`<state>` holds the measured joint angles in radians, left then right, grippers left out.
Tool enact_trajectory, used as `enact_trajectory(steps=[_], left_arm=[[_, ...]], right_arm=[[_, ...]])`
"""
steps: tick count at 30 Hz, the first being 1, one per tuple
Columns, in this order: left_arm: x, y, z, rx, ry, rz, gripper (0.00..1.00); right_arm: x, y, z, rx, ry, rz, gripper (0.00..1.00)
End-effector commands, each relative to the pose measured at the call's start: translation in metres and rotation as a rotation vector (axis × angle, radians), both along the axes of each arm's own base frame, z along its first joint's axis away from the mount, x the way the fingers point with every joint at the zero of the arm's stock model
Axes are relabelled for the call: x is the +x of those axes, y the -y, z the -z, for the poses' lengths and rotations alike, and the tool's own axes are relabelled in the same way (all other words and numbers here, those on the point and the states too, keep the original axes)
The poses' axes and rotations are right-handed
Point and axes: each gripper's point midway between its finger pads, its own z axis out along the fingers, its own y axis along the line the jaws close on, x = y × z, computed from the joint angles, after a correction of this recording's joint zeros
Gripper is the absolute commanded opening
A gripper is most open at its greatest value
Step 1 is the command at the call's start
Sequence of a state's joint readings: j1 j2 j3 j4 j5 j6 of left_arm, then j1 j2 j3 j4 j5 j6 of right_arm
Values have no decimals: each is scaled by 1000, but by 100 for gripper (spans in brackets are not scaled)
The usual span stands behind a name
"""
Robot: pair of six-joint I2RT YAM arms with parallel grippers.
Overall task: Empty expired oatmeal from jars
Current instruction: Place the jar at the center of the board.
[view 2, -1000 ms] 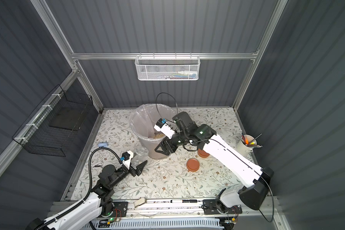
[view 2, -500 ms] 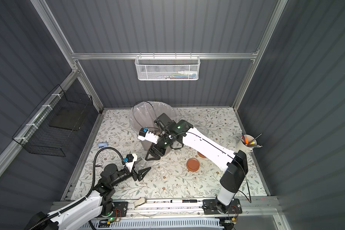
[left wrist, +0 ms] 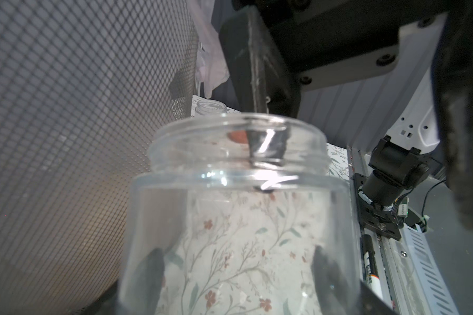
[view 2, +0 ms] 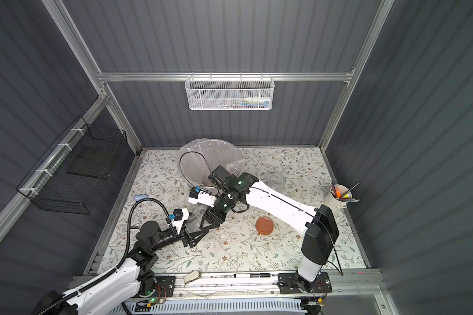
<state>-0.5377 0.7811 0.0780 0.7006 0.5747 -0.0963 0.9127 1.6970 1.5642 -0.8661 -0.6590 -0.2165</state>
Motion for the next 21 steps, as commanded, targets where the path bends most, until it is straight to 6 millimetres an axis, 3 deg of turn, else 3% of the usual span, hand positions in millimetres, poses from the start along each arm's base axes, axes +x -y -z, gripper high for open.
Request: enact_trajectory(steps=[1,5,17,21], left_arm=[[-4,5,-38,-77,92,45,0],[-4,6,-37,-77,86,51,0],[1,4,-39,-73,92,19,6],[4,2,-38,-68,89,-7,12]], right_arm=[[1,-7,2,16,2,3,62],[0,-13,2,23,3,2,57],[-14,-22,6,38,-65,1,28],[-13,-24,4,43,-68,18,11]])
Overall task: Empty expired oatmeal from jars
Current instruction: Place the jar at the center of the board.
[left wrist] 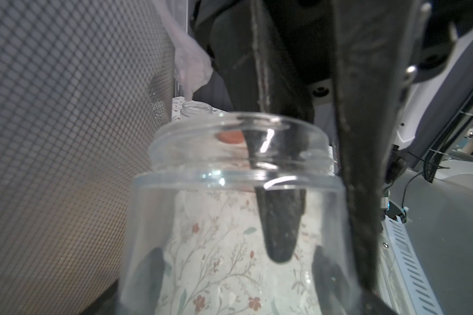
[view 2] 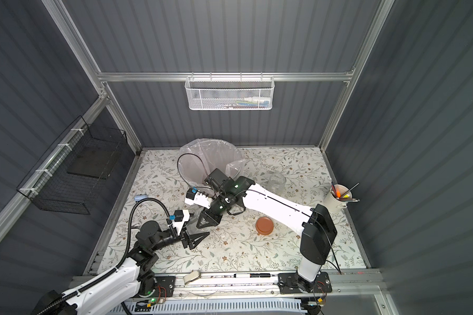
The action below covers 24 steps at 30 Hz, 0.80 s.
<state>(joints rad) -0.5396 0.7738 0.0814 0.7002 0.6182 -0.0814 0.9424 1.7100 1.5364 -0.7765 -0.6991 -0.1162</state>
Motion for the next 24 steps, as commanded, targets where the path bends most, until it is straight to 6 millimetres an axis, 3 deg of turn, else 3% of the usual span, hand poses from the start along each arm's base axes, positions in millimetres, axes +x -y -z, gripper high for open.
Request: enact_trajectory(steps=[1,3,4,5,9,16,24], left_arm=[[13,-3,-33,-65,60,-65,19],[18,-5,-31,-54,46,-94,35],[23,-7,-29,-43,31,-124,56],[26,-9,-27,-32,18,-148,97],[36,-19,-25,-14,8,-237,100],[63,-44,-10,68,-60,-454,100],[64,-39,-1,82,-96,-433,100]], right_arm=[[-4,-7,0,15,-1,2,5],[-3,-6,0,10,1,17,0],[-2,-5,0,7,3,28,0],[-1,-5,0,1,6,40,0],[5,2,4,-41,15,101,0],[27,28,27,-207,74,248,0],[60,51,34,-240,104,464,0]])
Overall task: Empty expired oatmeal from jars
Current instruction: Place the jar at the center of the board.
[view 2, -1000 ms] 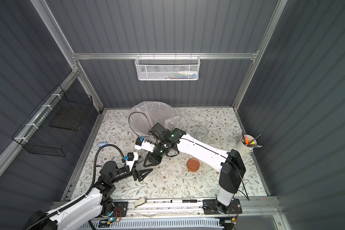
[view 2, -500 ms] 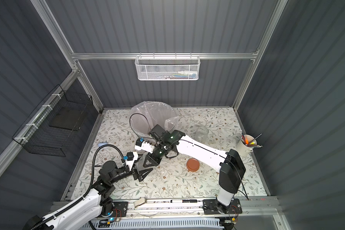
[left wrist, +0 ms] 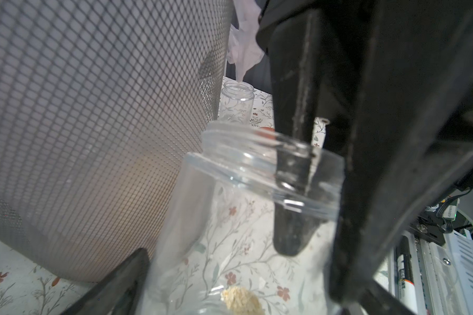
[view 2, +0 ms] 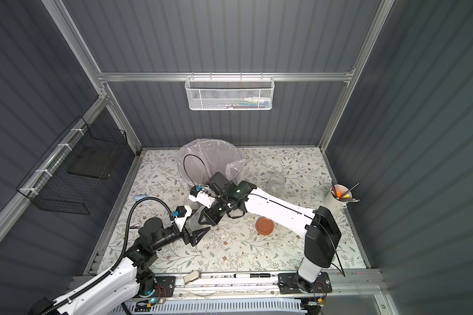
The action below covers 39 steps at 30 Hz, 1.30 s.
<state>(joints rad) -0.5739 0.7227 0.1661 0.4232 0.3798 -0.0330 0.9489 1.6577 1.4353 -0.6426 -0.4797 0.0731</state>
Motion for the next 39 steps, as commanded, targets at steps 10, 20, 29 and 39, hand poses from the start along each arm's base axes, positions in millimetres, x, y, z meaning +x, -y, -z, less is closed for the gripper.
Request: enact_trajectory(steps=[10,20,29,39], left_arm=[[40,-33,-9,-18,-34,-283,100],[52,-48,-10,55,-58,-390,100],[70,-75,-13,160,-82,-566,100],[76,-92,-27,209,-37,-659,100]], right_arm=[[39,59,25,-211,29,305,0],[46,108,38,-284,4,429,0],[76,159,54,-269,-9,554,0],[115,184,83,-245,-54,616,0]])
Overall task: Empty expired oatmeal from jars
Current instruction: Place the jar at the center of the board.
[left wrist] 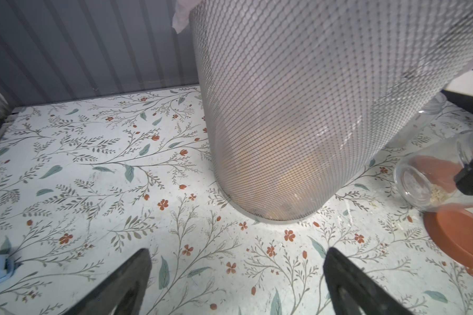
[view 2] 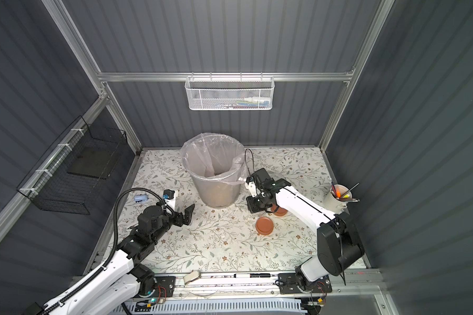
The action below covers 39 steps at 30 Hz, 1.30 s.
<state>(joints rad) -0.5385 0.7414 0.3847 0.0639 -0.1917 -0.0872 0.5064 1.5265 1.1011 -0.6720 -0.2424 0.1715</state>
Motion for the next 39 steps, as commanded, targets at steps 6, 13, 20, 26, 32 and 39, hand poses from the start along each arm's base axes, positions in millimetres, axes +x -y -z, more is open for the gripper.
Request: enact_trajectory(steps=[6,13,20,26,32,39], left_arm=[[15,-37,-14,93,76,-207,100],[28,-61,-17,143,145,-367,100],[32,-66,-16,143,176,-414,100],[32,-79,-13,198,217,-471,100],[39,-102,7,200,218,-536,100],[58,-133,28,178,195,-595,100]], right_arm=[[31,5,9,45,32,5,0],[35,10,15,25,18,16,30],[35,11,8,20,21,18,65],[39,17,-20,0,77,30,79],[56,41,-62,-63,243,129,85],[81,141,-114,-112,693,538,89]])
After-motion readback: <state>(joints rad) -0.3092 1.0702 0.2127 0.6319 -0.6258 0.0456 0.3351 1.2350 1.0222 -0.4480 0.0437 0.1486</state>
